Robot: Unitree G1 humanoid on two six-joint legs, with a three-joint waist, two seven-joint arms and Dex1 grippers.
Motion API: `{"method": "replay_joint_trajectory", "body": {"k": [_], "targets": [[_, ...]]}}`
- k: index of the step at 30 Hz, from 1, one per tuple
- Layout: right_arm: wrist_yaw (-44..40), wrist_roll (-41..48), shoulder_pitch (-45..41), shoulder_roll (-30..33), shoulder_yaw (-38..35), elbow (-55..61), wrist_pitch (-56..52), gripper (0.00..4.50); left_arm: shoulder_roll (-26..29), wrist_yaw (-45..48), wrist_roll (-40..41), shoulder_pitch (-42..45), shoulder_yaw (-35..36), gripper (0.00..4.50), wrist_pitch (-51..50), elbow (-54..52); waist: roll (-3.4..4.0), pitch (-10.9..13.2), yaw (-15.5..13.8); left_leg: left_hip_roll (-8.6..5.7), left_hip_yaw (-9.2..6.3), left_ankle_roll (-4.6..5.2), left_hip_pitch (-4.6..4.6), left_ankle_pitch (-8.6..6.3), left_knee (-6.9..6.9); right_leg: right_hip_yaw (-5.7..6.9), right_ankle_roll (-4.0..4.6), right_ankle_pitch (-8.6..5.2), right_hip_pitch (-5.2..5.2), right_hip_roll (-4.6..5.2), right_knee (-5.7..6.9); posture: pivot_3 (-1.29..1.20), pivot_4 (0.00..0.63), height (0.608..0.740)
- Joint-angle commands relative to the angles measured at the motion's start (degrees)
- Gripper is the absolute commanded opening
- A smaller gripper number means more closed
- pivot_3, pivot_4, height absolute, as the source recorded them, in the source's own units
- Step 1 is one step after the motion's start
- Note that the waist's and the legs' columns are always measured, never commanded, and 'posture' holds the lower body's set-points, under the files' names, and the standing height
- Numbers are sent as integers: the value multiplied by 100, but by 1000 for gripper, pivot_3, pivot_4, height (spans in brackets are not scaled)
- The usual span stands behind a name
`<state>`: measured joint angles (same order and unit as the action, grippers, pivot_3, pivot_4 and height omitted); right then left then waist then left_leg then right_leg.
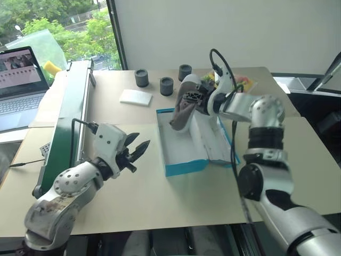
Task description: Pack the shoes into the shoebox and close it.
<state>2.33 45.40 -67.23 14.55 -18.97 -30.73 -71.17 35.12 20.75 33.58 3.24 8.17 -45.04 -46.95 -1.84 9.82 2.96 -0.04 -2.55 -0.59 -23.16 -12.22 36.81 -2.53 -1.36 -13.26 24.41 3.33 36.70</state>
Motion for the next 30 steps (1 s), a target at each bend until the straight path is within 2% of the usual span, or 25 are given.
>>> {"method": "replay_joint_trajectory", "body": {"k": [1,5,12,19,21,22,27,29,30], "targets": [[-380,-271,-383,76,445,-398,-742,492,274,697,-180,-275,105,2067,763,-141,1,0,12,1,1,0,0,0,0,0,0,0,0,0,0,0,150,740],[-667,-788,-315,92,1044,-688,-931,492,348,968,-190,-291,57,2067,1012,-23,2,2,-22,-2,0,0,0,0,3,1,0,0,-4,2,0,0,150,740],[-1480,-1981,-81,52,2153,-1348,227,492,283,932,-204,-178,24,2067,1052,-30,3,2,-56,-4,-5,0,-7,0,6,8,-3,0,-2,4,-3,0,150,740],[-1932,-2386,-225,-112,2169,-1654,463,492,239,830,-203,-199,-1,2067,1034,-131,4,3,-22,-1,-4,0,1,0,6,4,-3,0,-2,1,6,0,150,740],[-1943,-2382,-233,-178,2039,-1611,424,1474,244,820,-213,-224,7,2143,1035,-139,4,3,-25,-2,-5,0,2,0,6,4,-3,0,-4,1,6,0,150,740],[-1960,-2376,-242,-207,1983,-1573,390,1651,251,816,-226,-236,7,2143,1035,-144,4,3,-24,-2,-5,0,3,0,6,4,-3,0,-4,1,6,0,150,740],[-1979,-2455,-357,-318,1853,-1482,333,3460,273,828,-248,-253,33,2143,1055,-114,4,3,-33,-2,-6,0,2,0,6,4,-3,0,-4,1,6,0,150,740],[-1928,-2486,-410,-319,1792,-1422,434,3952,277,832,-267,-263,43,2143,1071,-92,4,3,-40,-2,-6,0,2,0,6,5,-3,0,-4,2,6,0,150,740],[-1900,-2529,-440,-307,1780,-1358,524,3952,280,834,-281,-271,55,2143,1083,-79,5,3,-43,-3,-7,0,2,0,6,5,-3,0,-4,2,5,0,150,740]]}}
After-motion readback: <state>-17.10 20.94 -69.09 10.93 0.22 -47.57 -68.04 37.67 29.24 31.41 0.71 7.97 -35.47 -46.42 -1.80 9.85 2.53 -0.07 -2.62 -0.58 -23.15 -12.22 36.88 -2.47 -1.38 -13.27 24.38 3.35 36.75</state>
